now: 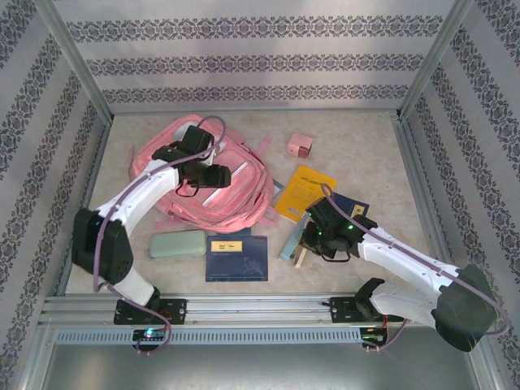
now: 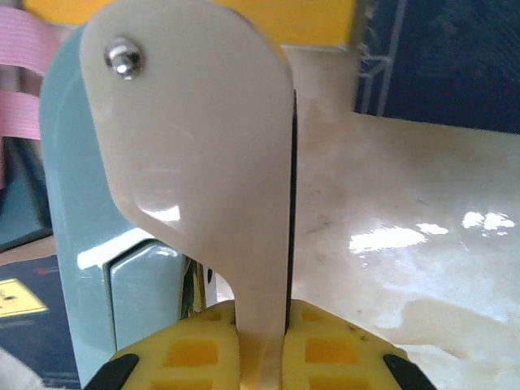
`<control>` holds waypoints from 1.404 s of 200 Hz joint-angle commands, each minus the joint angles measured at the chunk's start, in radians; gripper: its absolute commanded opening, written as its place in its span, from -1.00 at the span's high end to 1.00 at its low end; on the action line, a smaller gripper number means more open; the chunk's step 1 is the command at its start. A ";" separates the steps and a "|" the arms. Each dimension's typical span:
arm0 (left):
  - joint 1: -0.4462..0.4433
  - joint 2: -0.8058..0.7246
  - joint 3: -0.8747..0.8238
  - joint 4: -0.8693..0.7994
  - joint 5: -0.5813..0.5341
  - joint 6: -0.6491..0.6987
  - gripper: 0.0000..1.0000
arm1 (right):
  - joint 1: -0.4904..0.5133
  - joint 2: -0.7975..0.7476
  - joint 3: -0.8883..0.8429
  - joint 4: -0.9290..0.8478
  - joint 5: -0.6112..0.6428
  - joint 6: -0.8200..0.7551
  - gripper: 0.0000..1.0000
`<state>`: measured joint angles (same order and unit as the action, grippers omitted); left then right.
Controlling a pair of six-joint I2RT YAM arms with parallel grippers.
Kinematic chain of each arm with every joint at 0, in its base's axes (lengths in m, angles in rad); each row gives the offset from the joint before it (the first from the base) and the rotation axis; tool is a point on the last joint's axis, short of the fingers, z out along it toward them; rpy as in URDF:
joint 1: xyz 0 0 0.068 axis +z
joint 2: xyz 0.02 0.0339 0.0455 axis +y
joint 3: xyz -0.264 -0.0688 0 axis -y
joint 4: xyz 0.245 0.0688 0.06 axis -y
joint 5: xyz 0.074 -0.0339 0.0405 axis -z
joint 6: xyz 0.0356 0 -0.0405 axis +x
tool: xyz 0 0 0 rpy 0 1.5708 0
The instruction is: Pack the student bag
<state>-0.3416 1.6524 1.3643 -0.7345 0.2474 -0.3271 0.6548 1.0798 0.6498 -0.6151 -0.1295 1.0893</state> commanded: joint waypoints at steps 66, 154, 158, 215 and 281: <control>0.017 0.162 0.042 0.106 0.323 0.046 0.22 | -0.093 0.080 0.070 0.110 -0.112 -0.189 0.91; 0.022 0.118 0.170 -0.051 0.223 0.091 1.00 | -0.132 0.220 0.242 0.163 -0.123 -0.216 0.97; 0.026 0.104 0.179 -0.058 0.218 0.090 1.00 | -0.134 0.225 0.250 0.163 -0.122 -0.215 0.97; 0.042 -0.016 0.273 -0.155 0.137 0.095 1.00 | -0.182 0.386 0.462 0.172 -0.132 -0.190 0.98; 0.073 -0.081 0.294 -0.180 0.154 0.100 1.00 | -0.184 0.653 0.688 0.232 -0.252 -0.032 1.00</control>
<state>-0.2855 1.6157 1.6093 -0.8871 0.3763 -0.2424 0.4534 1.6371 1.2465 -0.4557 -0.2775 0.9504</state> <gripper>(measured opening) 0.050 0.138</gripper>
